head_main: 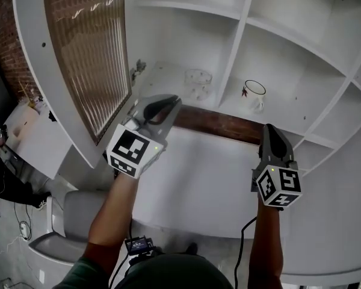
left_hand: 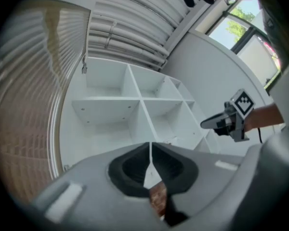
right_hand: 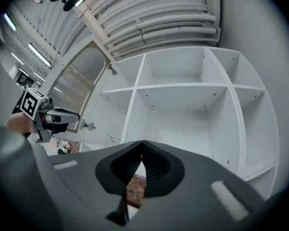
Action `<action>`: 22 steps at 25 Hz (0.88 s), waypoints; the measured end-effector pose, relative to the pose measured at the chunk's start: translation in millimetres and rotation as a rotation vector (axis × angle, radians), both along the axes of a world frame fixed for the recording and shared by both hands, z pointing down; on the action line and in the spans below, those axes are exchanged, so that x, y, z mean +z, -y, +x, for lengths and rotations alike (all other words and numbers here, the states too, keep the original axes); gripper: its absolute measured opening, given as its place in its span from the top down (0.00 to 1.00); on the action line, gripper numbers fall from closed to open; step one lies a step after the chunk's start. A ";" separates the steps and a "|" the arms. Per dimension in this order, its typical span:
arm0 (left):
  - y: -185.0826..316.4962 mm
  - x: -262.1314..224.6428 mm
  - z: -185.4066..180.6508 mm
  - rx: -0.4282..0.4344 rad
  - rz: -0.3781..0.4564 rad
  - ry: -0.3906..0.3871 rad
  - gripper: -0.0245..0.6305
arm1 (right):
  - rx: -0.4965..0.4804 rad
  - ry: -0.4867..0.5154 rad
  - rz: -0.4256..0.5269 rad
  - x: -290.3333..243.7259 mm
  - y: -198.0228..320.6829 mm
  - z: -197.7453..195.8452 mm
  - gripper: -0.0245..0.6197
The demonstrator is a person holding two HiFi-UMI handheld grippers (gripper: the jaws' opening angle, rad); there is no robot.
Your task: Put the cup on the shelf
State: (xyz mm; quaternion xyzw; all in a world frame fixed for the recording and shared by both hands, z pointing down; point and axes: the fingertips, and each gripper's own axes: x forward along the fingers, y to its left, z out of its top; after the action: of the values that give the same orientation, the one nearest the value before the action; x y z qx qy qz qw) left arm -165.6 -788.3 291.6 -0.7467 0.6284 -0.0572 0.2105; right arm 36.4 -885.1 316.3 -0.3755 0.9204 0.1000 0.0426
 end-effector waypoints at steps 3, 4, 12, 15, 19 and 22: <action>-24.2 -4.1 10.4 0.032 0.032 0.011 0.96 | -0.073 -0.013 0.055 -2.7 -40.3 -7.5 0.95; -31.9 -3.8 12.8 0.041 0.038 0.011 0.96 | -0.100 -0.019 0.070 -1.4 -53.6 -10.2 0.95; -93.7 24.4 44.5 0.106 0.042 0.015 0.96 | -0.222 -0.072 0.059 35.8 -135.5 -11.0 0.95; -111.3 45.3 59.9 0.131 0.012 0.033 0.96 | -0.236 -0.100 0.026 55.9 -156.3 -7.3 0.95; -130.1 82.5 77.0 0.162 -0.051 0.037 0.96 | -0.253 -0.136 -0.021 86.1 -186.8 -3.1 0.95; -143.4 107.0 85.1 0.176 -0.094 0.012 0.96 | -0.256 -0.152 -0.056 103.1 -207.0 3.8 0.95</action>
State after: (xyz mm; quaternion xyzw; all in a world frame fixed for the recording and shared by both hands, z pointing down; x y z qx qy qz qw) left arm -80.5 -644.9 398.6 -0.8077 0.5557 -0.0723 0.1833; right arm 40.2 -678.1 419.4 -0.2473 0.9638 0.0962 -0.0254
